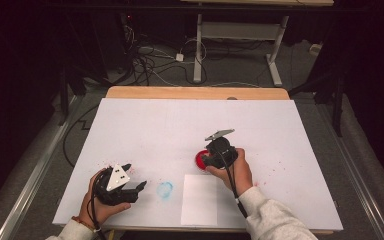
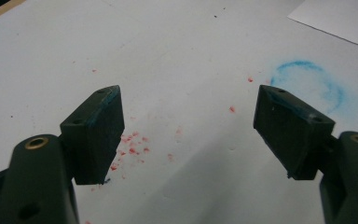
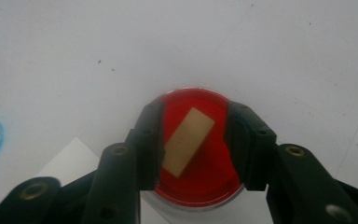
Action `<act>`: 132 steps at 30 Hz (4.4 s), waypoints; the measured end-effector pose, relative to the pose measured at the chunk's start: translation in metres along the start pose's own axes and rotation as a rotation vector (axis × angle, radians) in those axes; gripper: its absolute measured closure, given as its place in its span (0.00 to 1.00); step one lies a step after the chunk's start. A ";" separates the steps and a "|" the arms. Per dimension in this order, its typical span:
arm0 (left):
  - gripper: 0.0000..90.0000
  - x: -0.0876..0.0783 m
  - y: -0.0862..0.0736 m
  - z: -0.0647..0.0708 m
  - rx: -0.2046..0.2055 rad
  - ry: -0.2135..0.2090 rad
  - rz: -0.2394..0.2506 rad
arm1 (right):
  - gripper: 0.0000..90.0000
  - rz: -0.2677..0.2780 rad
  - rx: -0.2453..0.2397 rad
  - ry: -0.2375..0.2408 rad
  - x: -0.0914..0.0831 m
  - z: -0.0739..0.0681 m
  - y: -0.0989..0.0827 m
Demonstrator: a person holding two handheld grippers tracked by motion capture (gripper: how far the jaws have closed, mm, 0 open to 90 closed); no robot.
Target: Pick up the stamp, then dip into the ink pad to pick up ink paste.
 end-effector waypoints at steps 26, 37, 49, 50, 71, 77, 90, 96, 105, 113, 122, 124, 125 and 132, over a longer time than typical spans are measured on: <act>0.27 0.003 -0.001 0.006 0.007 -0.035 -0.008 | 0.85 -0.014 -0.084 0.016 0.009 -0.005 -0.010; 0.27 0.000 0.000 -0.001 0.007 -0.022 0.011 | 0.85 0.009 -0.087 0.075 0.009 -0.003 -0.010; 0.25 0.000 0.001 -0.001 0.020 -0.030 0.024 | 0.85 0.106 -0.130 0.115 -0.012 0.002 0.004; 0.25 0.001 0.001 -0.001 0.020 -0.029 0.021 | 0.85 0.106 -0.130 0.115 -0.012 0.002 0.004; 0.25 -0.001 -0.002 0.000 0.027 -0.037 0.010 | 0.85 0.198 -0.172 0.159 -0.048 0.008 0.027; 0.25 0.001 0.000 0.002 0.033 -0.043 0.017 | 0.85 0.215 -0.184 0.175 -0.058 0.007 0.034; 0.25 0.003 -0.002 0.004 0.041 -0.054 0.003 | 0.85 0.124 -0.208 0.182 -0.031 -0.001 0.021; 0.25 0.004 -0.002 0.003 0.056 -0.051 0.000 | 0.85 0.057 -0.198 0.172 -0.011 0.002 0.007; 0.25 0.004 -0.003 0.005 0.048 -0.059 -0.010 | 0.85 0.000 -0.203 0.168 0.006 0.001 -0.007; 0.25 0.005 -0.004 0.006 0.050 -0.060 -0.017 | 0.85 0.004 -0.209 0.169 0.009 0.001 -0.009; 0.25 0.006 -0.004 0.006 0.065 -0.061 -0.019 | 0.85 0.003 -0.228 0.155 0.009 -0.001 -0.011; 0.25 0.006 -0.004 0.006 0.067 -0.060 -0.019 | 0.85 0.004 -0.236 0.151 0.009 -0.002 -0.011; 0.25 0.007 -0.004 0.006 0.067 -0.061 -0.020 | 0.85 0.003 -0.236 0.148 0.009 -0.002 -0.011; 0.25 0.007 -0.005 0.007 0.057 -0.067 -0.029 | 0.85 0.006 -0.252 0.143 0.010 -0.002 -0.011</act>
Point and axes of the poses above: each handheld gripper's, and its own axes: x roughly forward along the jaws, y roughly out of its top, z roughly to its right, the point moved 9 cm from there along x, roughly forward along the jaws, and after that the axes turned 9 degrees about z, right-handed, at the moved point
